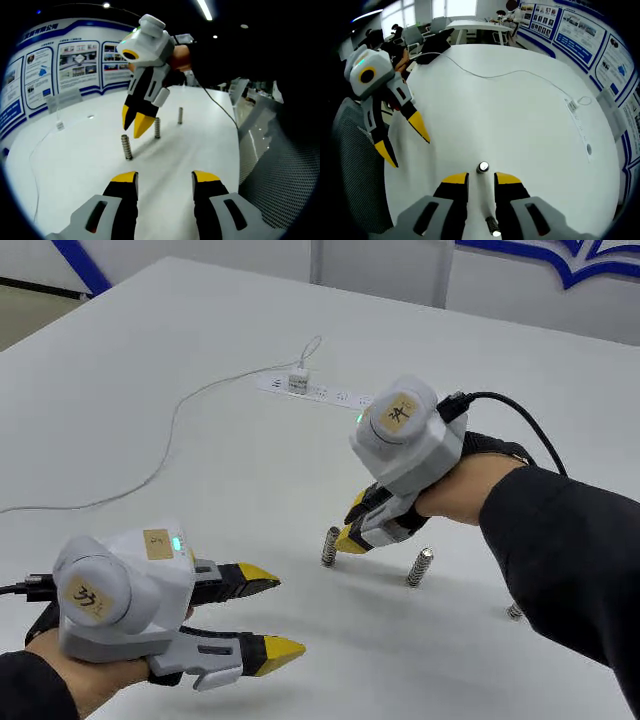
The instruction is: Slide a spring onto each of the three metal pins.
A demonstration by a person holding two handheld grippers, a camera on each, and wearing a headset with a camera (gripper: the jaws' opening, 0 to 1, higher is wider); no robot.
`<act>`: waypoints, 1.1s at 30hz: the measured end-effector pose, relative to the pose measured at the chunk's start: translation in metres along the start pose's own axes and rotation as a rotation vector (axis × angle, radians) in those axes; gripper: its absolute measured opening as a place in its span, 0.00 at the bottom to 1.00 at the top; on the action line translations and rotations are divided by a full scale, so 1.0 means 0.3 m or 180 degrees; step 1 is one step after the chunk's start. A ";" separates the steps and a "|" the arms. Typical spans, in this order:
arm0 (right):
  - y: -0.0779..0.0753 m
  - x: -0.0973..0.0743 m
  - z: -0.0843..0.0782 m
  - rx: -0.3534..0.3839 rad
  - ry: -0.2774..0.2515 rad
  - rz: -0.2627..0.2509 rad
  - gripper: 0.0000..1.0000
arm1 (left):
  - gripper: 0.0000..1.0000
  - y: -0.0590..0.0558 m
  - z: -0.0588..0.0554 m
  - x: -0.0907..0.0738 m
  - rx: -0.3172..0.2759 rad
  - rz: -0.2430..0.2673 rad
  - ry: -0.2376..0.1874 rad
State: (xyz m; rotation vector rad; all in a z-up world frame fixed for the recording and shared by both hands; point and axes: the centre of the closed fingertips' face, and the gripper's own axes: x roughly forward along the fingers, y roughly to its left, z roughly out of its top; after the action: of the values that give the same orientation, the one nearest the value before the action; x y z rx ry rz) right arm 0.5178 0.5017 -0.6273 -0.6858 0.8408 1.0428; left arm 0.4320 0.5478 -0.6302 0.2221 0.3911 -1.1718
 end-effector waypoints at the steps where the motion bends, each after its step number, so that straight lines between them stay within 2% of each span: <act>1: 0.005 -0.008 -0.006 0.0019 -0.0019 -0.0013 0.22 | 0.45 -0.001 0.001 0.000 0.0001 0.0001 0.0001; 11: 0.043 -0.120 -0.052 0.0263 -0.0316 -0.0203 0.24 | 0.47 -0.007 0.031 0.004 0.0043 0.0001 -0.0017; 17: 0.089 -0.169 -0.087 0.0374 -0.0456 -0.0281 0.25 | 0.49 -0.018 0.037 0.007 0.0045 -0.0004 -0.0022; 25: 0.133 -0.225 -0.189 0.0618 -0.0559 -0.0380 0.27 | 0.50 -0.034 0.026 0.012 0.0006 -0.0018 -0.0003; 33: 0.150 -0.299 -0.280 0.0876 -0.0688 -0.0534 0.28 | 0.51 -0.036 0.028 0.003 -0.0027 0.0007 -0.0019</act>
State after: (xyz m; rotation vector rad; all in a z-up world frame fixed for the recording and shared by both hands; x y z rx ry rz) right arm 0.4305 0.4086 -0.5983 -0.3947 0.7086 0.8143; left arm 0.4237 0.5397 -0.6225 0.2115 0.3905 -1.1680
